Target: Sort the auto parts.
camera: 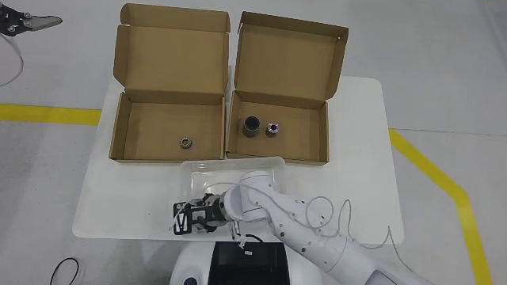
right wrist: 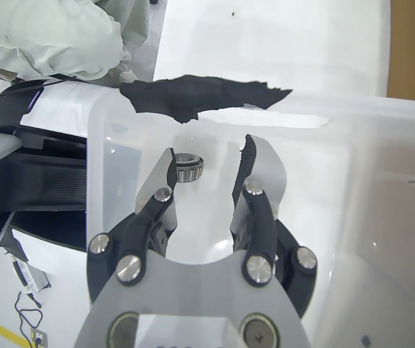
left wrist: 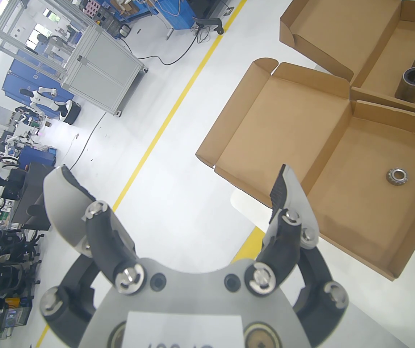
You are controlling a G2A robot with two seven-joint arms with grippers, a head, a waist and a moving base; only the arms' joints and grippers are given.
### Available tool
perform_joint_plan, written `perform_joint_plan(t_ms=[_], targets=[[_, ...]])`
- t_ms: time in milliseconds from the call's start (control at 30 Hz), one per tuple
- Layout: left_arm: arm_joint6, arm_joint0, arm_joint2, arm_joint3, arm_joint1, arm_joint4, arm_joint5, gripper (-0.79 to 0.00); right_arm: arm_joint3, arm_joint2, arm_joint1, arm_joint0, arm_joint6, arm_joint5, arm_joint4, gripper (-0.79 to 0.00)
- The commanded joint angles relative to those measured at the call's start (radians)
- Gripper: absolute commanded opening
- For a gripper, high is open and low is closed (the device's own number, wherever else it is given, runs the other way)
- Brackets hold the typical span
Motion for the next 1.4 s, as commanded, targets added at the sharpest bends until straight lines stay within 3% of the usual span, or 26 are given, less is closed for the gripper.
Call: perform_joint_plan(t_ms=[0,233,533,700,967,1367], targets=[[0.000,0.000,0.000,0.000,0.000,0.000,0.000,0.000,0.013,-0.006,-0.003,0.013,0.015,0.011,0.007,-0.449],[0.000,0.000,0.000,0.000,0.000,0.000,0.000,0.000,-0.021,0.010,-0.002,0.036,0.123,0.110,0.002,-0.449],[0.000,0.000,0.000,0.000,0.000,0.000,0.000,0.000,-0.071,0.010,0.016,0.017,0.125,0.070,-0.002,-0.440],[0.000,0.000,0.000,0.000,0.000,0.000,0.000,0.000,-0.059,-0.013,0.016,0.024,0.079,0.057,-0.040,-0.379],[0.000,0.000,0.000,0.000,0.000,0.000,0.000,0.000,-0.036,-0.053,0.015,0.021,-0.022,0.080,-0.146,-0.413],[0.000,0.000,0.000,0.000,0.000,0.000,0.000,0.000,0.012,-0.093,-0.004,0.045,-0.026,0.105,-0.170,-0.394]])
